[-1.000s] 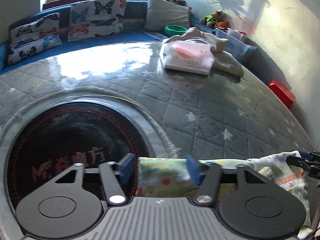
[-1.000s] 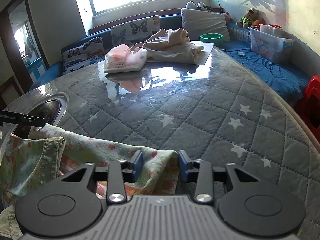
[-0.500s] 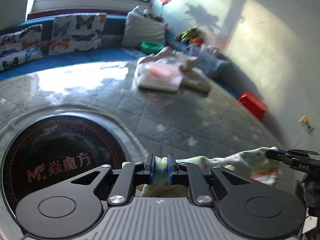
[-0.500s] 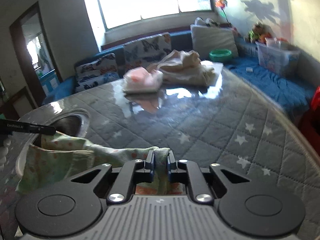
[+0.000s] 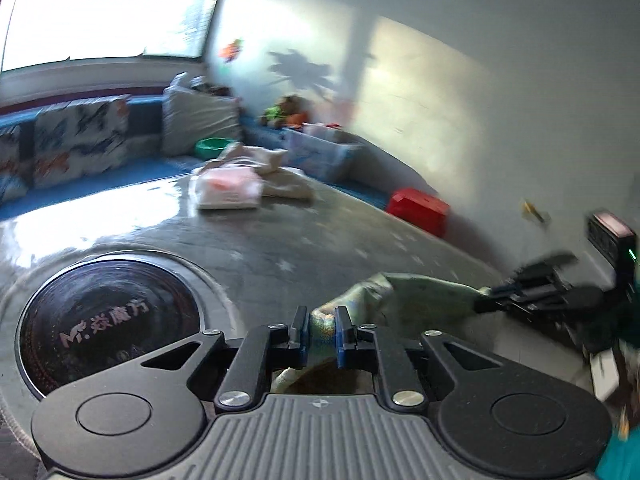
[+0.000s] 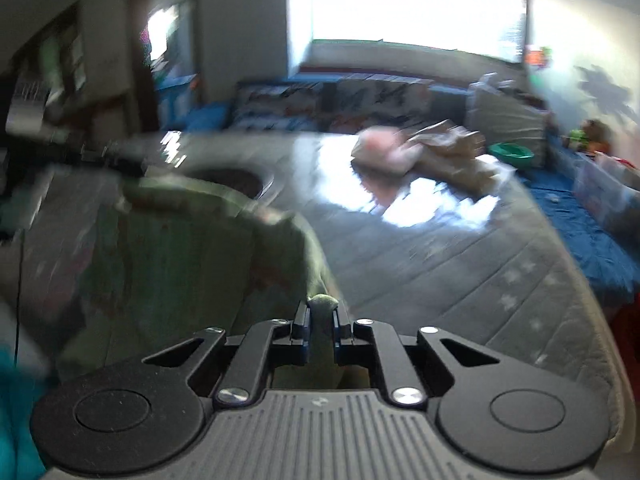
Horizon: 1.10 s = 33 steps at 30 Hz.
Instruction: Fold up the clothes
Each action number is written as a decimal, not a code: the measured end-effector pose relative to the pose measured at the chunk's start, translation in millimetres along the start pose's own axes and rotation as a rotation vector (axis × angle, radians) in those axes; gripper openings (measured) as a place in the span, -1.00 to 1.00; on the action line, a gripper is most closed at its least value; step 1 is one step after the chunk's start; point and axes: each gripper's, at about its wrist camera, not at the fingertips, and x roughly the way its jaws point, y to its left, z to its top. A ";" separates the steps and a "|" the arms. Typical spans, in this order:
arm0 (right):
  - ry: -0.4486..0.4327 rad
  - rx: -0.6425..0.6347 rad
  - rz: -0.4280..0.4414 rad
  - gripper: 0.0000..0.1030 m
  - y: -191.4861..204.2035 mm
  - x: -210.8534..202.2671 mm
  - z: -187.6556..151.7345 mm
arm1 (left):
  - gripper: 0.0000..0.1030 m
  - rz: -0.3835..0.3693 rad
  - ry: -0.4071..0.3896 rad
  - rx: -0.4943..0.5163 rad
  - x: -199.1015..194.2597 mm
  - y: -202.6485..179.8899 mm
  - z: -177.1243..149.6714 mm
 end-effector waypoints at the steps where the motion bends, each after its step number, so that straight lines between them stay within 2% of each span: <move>1: 0.023 -0.030 0.015 -0.83 6.4 0.3 -5.9 | -0.73 -0.018 0.013 0.024 -3.3 -5.8 -7.3; 4: 0.116 -0.153 0.035 -0.83 27.7 9.5 -23.6 | -0.73 -0.071 0.095 0.084 -4.2 -23.5 -32.4; 6: 0.160 -0.179 0.065 -0.83 35.8 13.9 -32.7 | -0.73 -0.088 0.157 0.121 -1.3 -33.7 -49.0; 9: 0.165 -0.170 0.073 -0.83 36.8 16.6 -36.8 | -0.72 -0.096 0.201 0.140 7.1 -40.9 -66.5; 12: 0.171 -0.157 0.083 -0.81 35.9 17.6 -37.6 | -0.71 -0.101 0.225 0.108 18.1 -38.7 -74.4; 16: 0.179 -0.070 0.127 -0.74 24.5 12.0 -33.1 | -0.67 -0.109 0.204 0.065 13.5 -32.0 -70.7; 17: 0.177 -0.031 0.154 -0.66 19.9 9.2 -29.9 | -0.67 -0.103 0.198 0.056 11.3 -30.5 -70.8; 20: 0.156 0.031 0.232 -0.60 8.0 -1.5 -18.4 | -0.66 -0.094 0.186 0.032 7.5 -27.1 -72.3; 25: 0.058 0.035 0.244 -0.58 -1.9 -16.5 6.9 | -0.65 -0.097 0.205 0.050 8.3 -31.5 -78.0; 27: 0.008 0.062 0.239 -0.57 -3.4 -12.5 21.7 | -0.65 -0.095 0.210 0.059 9.1 -33.2 -79.5; 33: -0.031 0.090 0.262 -0.57 15.1 27.4 43.1 | -0.65 -0.092 0.213 0.062 8.6 -33.9 -83.2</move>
